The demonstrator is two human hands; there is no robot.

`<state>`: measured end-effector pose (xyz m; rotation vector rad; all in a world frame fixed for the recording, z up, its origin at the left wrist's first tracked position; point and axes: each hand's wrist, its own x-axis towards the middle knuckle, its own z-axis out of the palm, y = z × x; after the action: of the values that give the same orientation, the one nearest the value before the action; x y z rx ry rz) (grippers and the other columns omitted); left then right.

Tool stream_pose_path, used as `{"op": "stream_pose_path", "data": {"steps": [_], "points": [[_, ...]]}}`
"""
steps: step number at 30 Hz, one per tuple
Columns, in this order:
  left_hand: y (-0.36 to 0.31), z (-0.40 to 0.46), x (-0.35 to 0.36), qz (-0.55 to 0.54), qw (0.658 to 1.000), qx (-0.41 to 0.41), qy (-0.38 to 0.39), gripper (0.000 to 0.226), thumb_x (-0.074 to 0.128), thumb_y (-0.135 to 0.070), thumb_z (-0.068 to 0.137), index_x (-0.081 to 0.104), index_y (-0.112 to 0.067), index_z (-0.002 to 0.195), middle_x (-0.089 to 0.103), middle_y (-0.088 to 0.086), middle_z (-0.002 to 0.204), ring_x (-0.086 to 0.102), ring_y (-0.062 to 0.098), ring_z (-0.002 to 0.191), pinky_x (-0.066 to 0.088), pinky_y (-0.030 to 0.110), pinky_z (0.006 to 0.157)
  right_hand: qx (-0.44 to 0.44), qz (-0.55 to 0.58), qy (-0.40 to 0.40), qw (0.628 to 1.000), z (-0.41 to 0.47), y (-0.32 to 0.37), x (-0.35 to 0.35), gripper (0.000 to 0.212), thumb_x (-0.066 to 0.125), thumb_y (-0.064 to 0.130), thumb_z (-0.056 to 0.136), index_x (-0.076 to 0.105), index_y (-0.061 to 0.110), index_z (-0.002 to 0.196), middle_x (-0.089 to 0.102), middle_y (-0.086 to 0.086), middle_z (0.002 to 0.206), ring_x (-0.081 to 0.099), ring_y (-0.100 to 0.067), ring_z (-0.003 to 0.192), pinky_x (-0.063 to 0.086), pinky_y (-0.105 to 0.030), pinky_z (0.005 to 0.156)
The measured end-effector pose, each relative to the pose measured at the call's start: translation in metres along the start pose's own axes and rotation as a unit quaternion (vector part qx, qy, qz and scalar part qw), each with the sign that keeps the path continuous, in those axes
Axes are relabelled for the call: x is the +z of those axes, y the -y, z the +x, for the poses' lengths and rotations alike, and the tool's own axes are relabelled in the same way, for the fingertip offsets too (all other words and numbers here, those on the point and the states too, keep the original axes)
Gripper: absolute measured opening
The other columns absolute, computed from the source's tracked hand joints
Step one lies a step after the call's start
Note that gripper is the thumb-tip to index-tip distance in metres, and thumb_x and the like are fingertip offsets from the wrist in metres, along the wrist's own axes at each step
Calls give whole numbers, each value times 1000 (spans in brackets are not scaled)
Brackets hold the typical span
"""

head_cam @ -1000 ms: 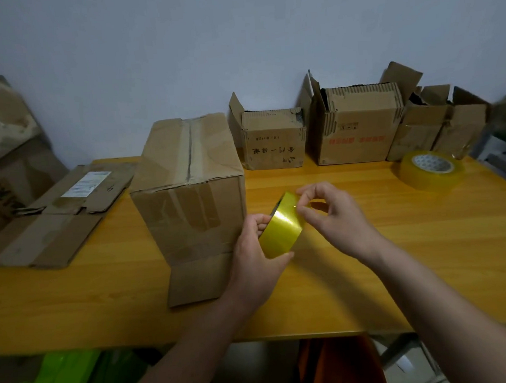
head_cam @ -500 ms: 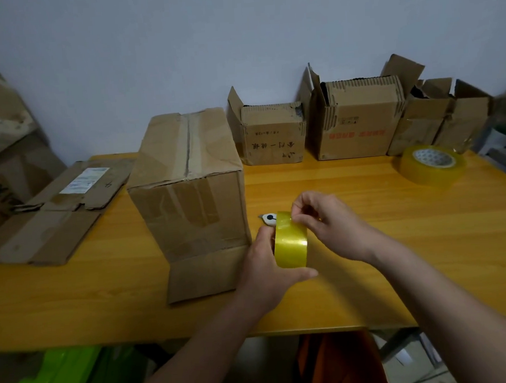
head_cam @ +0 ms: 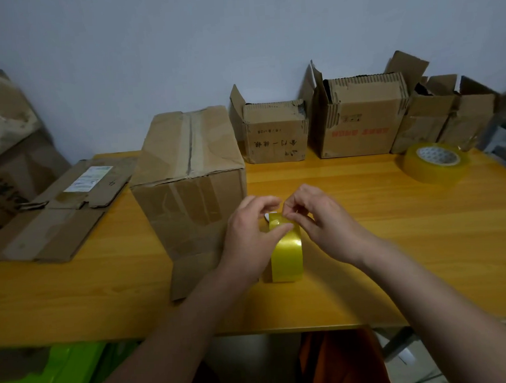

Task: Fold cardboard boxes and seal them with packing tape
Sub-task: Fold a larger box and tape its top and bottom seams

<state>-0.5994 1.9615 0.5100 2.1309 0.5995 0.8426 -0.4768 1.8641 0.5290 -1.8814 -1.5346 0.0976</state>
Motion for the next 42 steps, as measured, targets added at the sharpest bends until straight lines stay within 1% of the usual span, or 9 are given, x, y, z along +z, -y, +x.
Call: {"op": "stream_pose_path", "data": {"steps": [9,14,16,21,25,28,30,34,42], "points": [[6,16,1,68,996,41,-33,6,77,-16,80,76,-18,86,64,-7,84,58,4,78,51,26,74,101,131,-130,978,-16,-12,7,42,60,-4,87,50,25,116,41,4,126,50,-3,111,50,-18,88],[8,14,7,79,992,67,-77,4,77,-14,80,75,-12,82,66,-2,96,61,12,87,53,31,75,164,100,190,963,-42,-34,28,67,71,9,79,38,21,136,43,1,133,43,-15,125,36,-27,105],[7,12,8,86,988,80,-102,3,77,-13,80,75,-10,82,68,-1,85,63,11,77,54,32,69,159,148,217,952,-49,-29,37,95,81,29,71,23,30,146,36,9,140,36,-7,129,31,-28,111],[-8,6,-4,-80,976,-66,-193,9,71,-11,86,70,-19,82,67,-10,76,63,-3,68,49,11,59,181,196,-38,963,-45,-11,37,90,76,27,79,18,31,147,36,16,133,39,2,120,39,-21,100],[-25,7,-18,-320,904,-199,-204,5,66,-12,89,69,-14,87,73,-3,79,70,6,79,53,17,68,165,297,-245,908,-32,0,35,65,76,15,79,41,20,134,53,10,120,51,15,103,44,-8,83],[-35,0,-26,-379,875,-232,-192,2,68,-14,88,70,-12,88,75,-3,78,71,6,77,54,18,67,172,454,-249,838,-18,6,44,61,79,21,74,53,7,128,63,-15,116,62,-27,107,56,-35,83],[-36,-4,-33,-369,878,-234,-193,4,71,-12,84,70,-9,86,73,-2,75,69,6,71,54,17,65,167,480,-256,822,-14,14,47,48,74,12,80,56,5,124,62,-20,115,60,-36,109,57,-36,81],[-26,-18,-55,-361,861,-239,-266,4,71,-9,84,69,-6,85,72,-4,70,68,6,69,55,19,66,87,269,-277,918,-11,25,29,47,66,-9,81,53,12,121,60,8,100,58,10,88,46,-7,74],[-14,-29,-92,-407,824,-249,-307,13,75,-14,81,70,-7,92,69,-4,68,65,5,68,55,21,69,89,175,-324,926,-6,24,24,52,64,-7,81,53,11,128,51,0,114,47,10,92,34,2,73]]}}
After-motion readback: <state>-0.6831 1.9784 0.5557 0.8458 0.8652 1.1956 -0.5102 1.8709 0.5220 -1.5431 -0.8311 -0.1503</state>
